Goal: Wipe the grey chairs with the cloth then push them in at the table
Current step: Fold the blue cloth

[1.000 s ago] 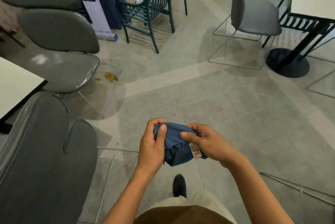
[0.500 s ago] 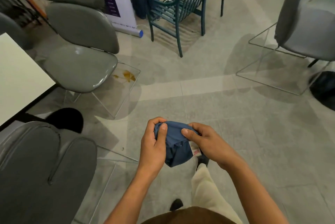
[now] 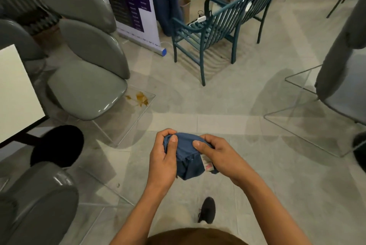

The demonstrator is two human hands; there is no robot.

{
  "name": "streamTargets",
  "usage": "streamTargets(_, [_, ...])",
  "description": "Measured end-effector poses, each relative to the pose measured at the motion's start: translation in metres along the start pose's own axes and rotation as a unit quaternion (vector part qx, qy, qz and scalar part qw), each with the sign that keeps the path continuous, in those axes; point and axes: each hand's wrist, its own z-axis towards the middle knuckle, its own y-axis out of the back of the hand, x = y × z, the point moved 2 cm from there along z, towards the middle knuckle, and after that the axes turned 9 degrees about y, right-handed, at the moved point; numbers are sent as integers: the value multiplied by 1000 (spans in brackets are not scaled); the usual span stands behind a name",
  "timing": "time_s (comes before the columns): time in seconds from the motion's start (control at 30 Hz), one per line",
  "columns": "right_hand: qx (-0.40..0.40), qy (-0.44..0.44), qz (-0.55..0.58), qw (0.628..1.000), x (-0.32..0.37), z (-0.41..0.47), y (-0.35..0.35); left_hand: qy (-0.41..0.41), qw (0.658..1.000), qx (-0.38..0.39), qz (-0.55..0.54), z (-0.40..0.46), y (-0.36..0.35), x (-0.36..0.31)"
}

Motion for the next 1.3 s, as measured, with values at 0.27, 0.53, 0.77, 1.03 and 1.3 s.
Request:
streamTargets(0.27, [58, 0, -26, 998, 22, 85, 23, 33, 997, -68, -9, 66, -12, -11])
streamTargets(0.53, [109, -29, -60, 992, 41, 205, 32, 55, 990, -120, -59, 169, -13, -10])
streamTargets(0.77, [148, -38, -72, 986, 80, 323, 34, 63, 985, -143, -79, 275, 0, -39])
streamTargets(1.03, [176, -26, -71, 982, 116, 435, 31, 66, 976, -177, -105, 371, 17, -63])
streamTargets(1.3, [242, -33, -81, 966, 138, 545, 34, 92, 960, -235, -121, 462, 18, -68])
